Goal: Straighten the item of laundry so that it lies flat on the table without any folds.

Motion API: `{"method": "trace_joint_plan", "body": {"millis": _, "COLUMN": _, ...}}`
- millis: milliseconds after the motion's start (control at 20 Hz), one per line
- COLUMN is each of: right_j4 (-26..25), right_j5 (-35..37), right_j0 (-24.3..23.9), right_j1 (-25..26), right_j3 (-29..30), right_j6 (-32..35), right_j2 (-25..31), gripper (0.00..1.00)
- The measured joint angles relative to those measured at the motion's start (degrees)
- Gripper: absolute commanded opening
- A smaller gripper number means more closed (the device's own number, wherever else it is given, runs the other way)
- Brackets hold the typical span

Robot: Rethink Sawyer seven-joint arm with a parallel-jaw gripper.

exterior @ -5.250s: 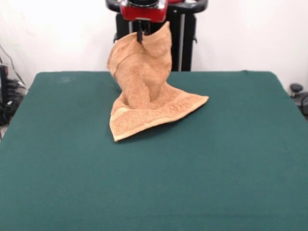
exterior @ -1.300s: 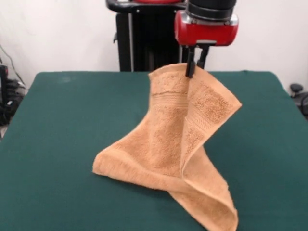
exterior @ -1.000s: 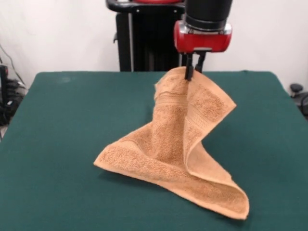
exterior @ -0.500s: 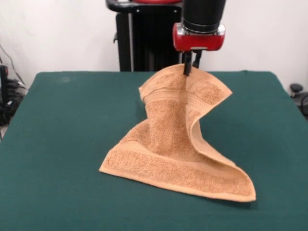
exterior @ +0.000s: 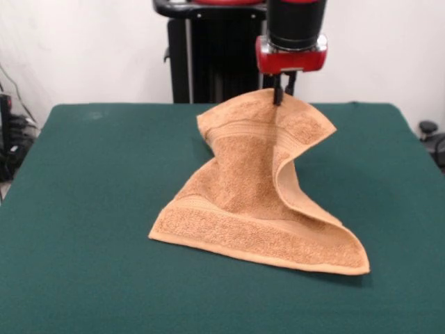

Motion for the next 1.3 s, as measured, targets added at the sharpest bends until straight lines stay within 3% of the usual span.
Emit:
{"method": "trace_joint_plan", "body": {"millis": 300, "right_j4": 0.11, "right_j5": -3.88, "right_j0": 0.98, "right_j1": 0.94, "right_j3": 1.25, "right_j6": 0.0, "right_j2": 0.65, "gripper": 0.0}}
{"method": "trace_joint_plan", "body": {"millis": 800, "right_j4": 2.91, "right_j5": -8.96, "right_j0": 8.81, "right_j1": 1.06, "right_j3": 2.59, "right_j6": 0.56, "right_j2": -0.87, "gripper": 0.0}}
{"method": "trace_joint_plan", "body": {"millis": 1300, "right_j4": 9.13, "right_j5": -9.53, "right_j0": 8.94, "right_j1": 1.23, "right_j3": 5.49, "right_j6": 2.08, "right_j2": -0.85, "gripper": 0.0}}
